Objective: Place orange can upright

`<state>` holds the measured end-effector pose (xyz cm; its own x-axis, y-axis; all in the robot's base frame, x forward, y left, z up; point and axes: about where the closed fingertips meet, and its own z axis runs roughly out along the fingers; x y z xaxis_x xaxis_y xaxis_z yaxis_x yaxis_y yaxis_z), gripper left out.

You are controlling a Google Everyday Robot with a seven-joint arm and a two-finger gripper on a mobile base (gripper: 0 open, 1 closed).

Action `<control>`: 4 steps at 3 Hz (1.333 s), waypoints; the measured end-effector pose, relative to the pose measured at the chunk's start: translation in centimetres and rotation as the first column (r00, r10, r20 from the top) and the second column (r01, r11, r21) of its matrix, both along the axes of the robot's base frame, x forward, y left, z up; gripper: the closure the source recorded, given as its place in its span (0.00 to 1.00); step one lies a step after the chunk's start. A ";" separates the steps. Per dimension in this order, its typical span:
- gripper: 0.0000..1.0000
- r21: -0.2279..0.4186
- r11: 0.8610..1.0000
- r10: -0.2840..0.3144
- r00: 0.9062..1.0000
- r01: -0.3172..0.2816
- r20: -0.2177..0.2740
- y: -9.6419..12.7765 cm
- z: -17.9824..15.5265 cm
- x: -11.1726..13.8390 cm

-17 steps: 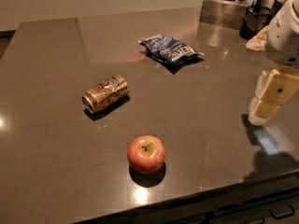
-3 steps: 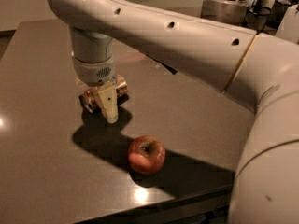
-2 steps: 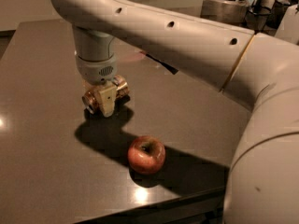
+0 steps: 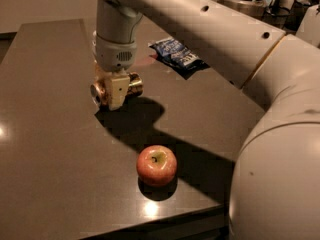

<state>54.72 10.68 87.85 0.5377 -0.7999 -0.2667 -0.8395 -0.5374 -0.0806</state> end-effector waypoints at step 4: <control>1.00 0.402 0.773 -0.328 0.852 0.490 -0.408 -4.6 7.5 1.6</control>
Offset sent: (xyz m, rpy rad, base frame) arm 0.0104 -0.0399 0.0859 0.3680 0.3163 -0.2811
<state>56.28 6.05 95.36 0.0174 -0.6500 -0.7597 -0.9935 -0.0969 0.0601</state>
